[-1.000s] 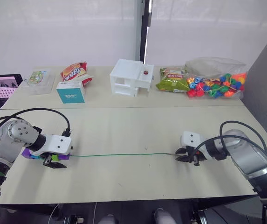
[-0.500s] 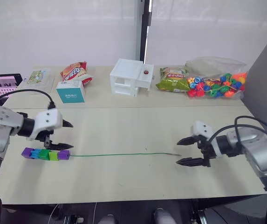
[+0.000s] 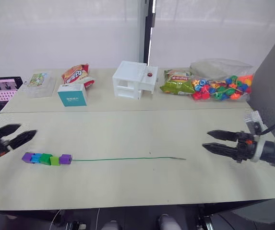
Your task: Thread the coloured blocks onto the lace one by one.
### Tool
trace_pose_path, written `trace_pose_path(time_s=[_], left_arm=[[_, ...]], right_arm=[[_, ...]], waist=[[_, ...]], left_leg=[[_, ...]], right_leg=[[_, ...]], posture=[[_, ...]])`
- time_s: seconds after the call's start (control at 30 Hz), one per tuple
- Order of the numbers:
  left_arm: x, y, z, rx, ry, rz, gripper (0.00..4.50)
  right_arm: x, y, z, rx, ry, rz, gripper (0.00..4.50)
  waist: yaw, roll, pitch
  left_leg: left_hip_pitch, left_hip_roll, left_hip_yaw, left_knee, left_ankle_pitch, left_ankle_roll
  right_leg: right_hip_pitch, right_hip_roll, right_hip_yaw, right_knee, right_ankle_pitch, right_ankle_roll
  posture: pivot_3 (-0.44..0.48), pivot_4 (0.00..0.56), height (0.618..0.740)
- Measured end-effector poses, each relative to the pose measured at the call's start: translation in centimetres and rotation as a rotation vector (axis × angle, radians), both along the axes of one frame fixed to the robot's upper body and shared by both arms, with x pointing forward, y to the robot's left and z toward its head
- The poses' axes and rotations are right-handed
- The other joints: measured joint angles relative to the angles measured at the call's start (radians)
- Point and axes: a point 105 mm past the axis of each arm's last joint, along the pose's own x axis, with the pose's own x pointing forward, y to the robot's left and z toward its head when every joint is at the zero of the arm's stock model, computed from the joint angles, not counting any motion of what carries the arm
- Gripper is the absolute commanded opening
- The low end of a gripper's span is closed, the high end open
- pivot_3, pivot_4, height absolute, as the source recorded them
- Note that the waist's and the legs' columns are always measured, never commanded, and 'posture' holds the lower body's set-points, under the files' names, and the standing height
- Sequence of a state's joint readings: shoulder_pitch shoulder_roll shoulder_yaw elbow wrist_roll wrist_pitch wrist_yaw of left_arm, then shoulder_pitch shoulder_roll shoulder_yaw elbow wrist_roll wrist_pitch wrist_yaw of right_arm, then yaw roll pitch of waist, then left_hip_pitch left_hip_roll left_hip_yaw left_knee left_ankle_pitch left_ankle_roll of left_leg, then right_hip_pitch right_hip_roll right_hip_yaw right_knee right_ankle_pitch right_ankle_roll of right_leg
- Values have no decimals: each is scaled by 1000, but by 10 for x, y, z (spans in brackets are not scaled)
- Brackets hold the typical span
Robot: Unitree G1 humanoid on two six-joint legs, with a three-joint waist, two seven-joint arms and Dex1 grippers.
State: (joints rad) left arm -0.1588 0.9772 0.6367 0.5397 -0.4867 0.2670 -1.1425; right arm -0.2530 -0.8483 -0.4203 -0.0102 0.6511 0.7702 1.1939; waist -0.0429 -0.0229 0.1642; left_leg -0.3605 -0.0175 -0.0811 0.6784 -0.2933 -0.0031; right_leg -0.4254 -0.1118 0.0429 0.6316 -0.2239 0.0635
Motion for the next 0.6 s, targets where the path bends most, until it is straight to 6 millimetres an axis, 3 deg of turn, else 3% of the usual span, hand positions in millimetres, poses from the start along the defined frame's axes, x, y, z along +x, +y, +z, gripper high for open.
trace_pose_path(time_s=[0.27, 0.4, 0.6], left_arm=[[-51, 41, -41, 55, -3, 222, 4500], [-64, 45, -52, 98, 34, 235, 4500], [-68, 45, -56, 130, 35, 248, 4500]], right_arm=[[15, -68, -41, -124, -114, -288, 4441], [15, -77, -49, -180, -147, -307, 4441], [14, -70, -56, -188, -149, -268, 4441]], waist=[[13, 0, 0], [11, 0, 0], [9, 0, 0]], left_leg=[[4, 0, 2, 0, 1, -1], [6, 0, 2, 0, 1, -1], [6, 0, 2, 0, 1, -1]], right_leg=[[3, -1, 0, -2, 0, 0], [4, -1, 0, -1, 0, 0], [5, -1, 0, -1, 0, 0]], posture=[[0, 150, 740], [0, 150, 740], [0, 150, 740]])
